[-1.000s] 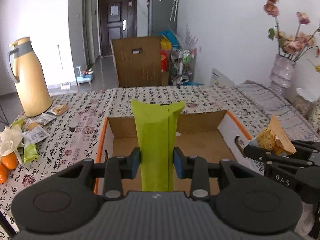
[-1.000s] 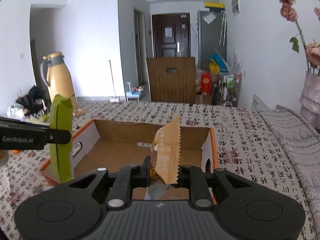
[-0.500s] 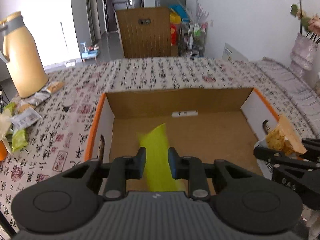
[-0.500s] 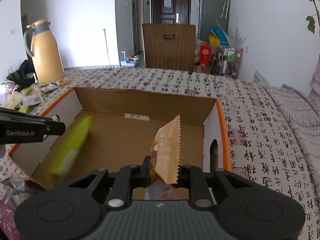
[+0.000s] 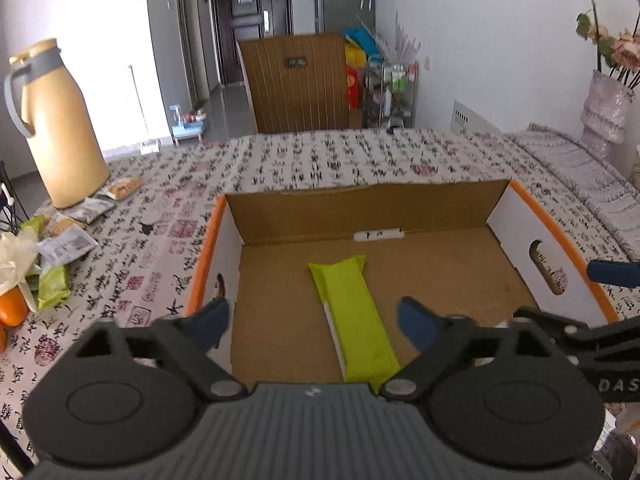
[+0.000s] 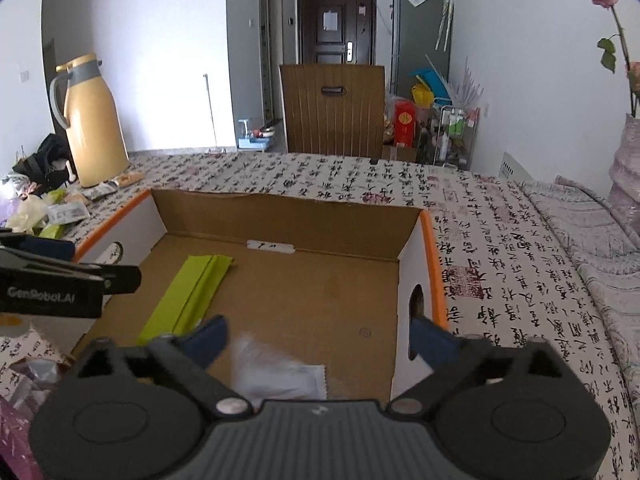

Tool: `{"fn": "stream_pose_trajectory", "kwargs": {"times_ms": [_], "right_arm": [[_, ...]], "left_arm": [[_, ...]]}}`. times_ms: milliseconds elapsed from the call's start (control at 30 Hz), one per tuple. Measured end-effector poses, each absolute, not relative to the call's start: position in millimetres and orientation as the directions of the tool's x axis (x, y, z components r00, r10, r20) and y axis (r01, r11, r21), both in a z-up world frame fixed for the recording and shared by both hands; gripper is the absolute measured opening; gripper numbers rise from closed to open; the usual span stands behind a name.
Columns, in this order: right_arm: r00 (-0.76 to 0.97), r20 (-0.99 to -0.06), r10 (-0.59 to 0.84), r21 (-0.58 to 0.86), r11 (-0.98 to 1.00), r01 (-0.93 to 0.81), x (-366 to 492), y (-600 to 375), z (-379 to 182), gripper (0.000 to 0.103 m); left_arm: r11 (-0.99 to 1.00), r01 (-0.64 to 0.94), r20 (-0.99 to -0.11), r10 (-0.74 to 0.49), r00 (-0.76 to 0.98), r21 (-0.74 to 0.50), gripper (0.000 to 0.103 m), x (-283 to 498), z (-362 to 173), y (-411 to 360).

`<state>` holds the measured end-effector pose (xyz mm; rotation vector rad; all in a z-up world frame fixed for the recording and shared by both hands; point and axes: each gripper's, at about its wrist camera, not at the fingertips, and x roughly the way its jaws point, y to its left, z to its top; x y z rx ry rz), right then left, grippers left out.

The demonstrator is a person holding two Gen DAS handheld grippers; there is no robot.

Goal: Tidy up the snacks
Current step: 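Carry the green bar and cookie packet into the box and open both tools, then withdraw both tools from the box back over the snack pile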

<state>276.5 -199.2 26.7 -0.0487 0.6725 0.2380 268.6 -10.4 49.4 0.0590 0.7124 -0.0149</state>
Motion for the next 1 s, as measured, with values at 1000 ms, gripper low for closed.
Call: {"fn": "stream_pose_trajectory", "kwargs": {"times_ms": [1000], "right_arm": [[0.879, -0.410, 0.242, 0.072, 0.970, -0.233, 101.8, -223.2, 40.3, 0.103]], "left_arm": [[0.999, 0.044, -0.487, -0.051, 0.872, -0.026, 0.103, 105.0, 49.8, 4.2]]}}
